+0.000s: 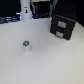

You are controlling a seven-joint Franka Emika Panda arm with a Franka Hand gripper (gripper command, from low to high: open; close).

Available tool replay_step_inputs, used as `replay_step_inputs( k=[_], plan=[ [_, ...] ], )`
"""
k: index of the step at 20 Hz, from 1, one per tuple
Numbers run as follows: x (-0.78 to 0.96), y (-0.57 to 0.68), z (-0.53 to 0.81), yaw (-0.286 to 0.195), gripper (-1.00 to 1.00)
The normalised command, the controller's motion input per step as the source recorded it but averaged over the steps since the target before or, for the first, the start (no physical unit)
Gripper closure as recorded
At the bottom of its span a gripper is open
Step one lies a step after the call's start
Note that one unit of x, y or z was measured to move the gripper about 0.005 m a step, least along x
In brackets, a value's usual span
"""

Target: Open the kcup holder, insert the kcup into the holder, and close the kcup holder

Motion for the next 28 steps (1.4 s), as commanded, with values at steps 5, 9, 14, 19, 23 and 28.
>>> replay_step_inputs(
  k=[5,9,14,19,23,28],
  plan=[
    [-0.2,0.47,0.14,-0.187,-1.0],
    [-0.23,0.63,0.15,-0.216,-1.0],
    [-0.21,0.64,0.05,-0.226,-1.0],
    [-0.23,0.67,0.01,-0.21,-1.0],
    [-0.26,0.7,-0.02,-0.19,-1.0],
    [-0.28,0.71,-0.08,-0.182,-1.0]
  ],
)
